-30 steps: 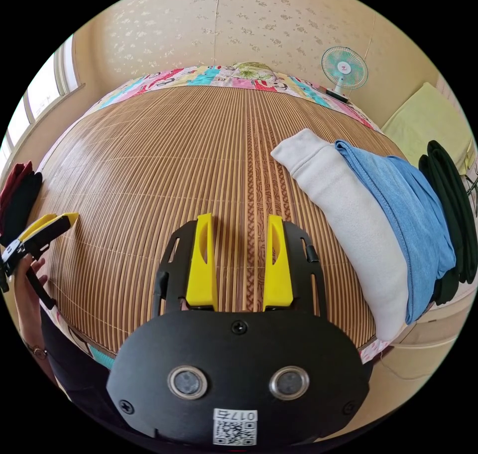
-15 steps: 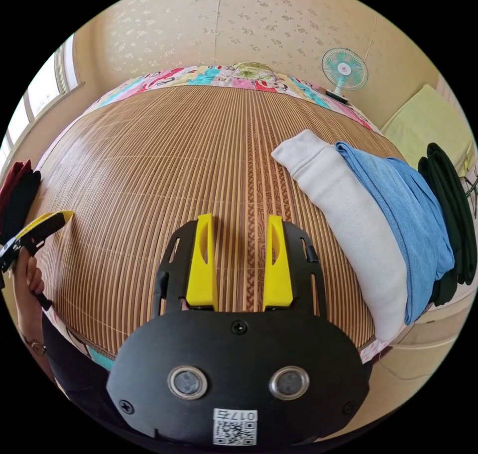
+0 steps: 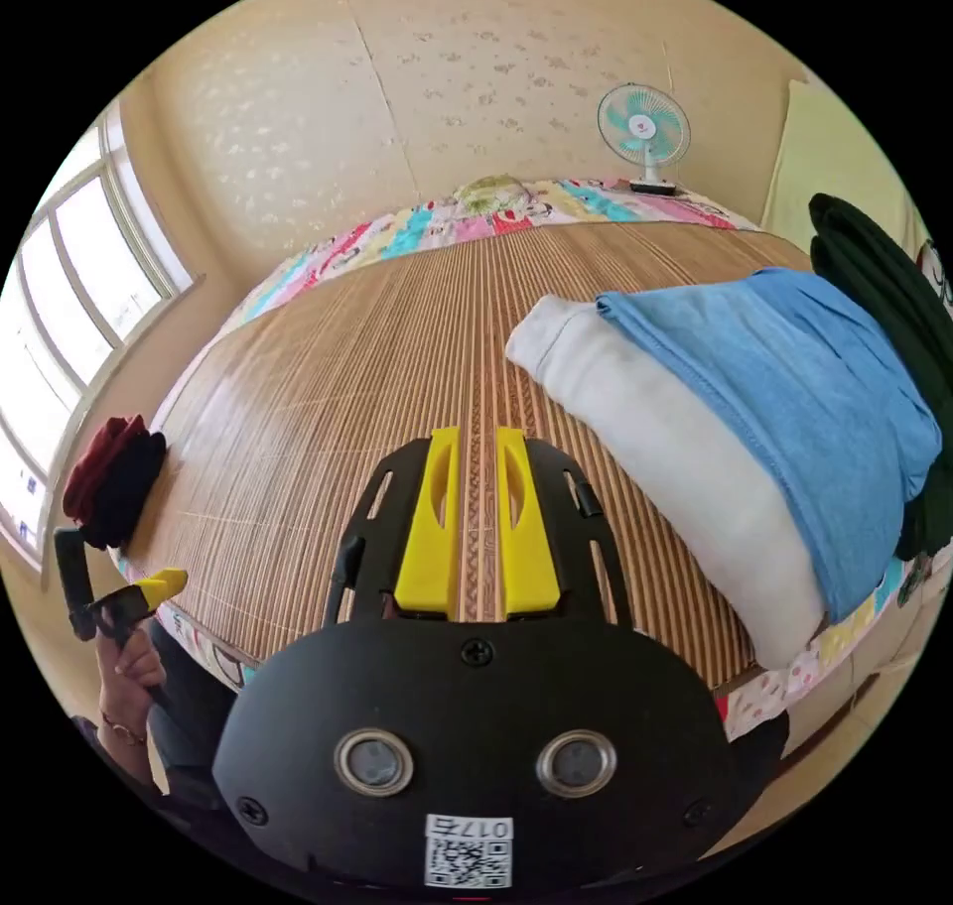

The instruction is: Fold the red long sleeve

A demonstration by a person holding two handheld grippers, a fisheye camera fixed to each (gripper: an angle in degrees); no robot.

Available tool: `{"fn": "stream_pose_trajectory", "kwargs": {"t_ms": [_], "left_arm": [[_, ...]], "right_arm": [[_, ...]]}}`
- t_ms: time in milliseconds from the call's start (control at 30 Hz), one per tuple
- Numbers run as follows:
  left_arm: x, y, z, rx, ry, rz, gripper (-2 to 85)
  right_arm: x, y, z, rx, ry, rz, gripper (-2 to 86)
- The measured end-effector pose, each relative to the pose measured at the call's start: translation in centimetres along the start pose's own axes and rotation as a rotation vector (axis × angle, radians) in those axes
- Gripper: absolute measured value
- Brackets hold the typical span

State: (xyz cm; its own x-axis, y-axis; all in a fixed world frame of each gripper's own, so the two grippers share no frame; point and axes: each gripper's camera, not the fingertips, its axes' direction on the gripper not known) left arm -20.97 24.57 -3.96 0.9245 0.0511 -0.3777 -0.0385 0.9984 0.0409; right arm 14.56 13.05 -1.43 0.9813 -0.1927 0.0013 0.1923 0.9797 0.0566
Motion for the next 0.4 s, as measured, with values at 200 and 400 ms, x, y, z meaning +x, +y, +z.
{"fn": "stream_pose_trajectory", "kwargs": {"t_ms": [200,400], "left_arm": [[5.5,-0.2,1.7,-0.206,-0.439,0.23,1.8],[9.7,-0.4,4.9,-0.299,-0.471,0.387,-0.1]], "right_arm": [[9.4,0.8,-14.7,0.383,0.193,0.007,5.8],[22.7,-4.2,-20.9,0.228,0.536,0.229,12.6]]}}
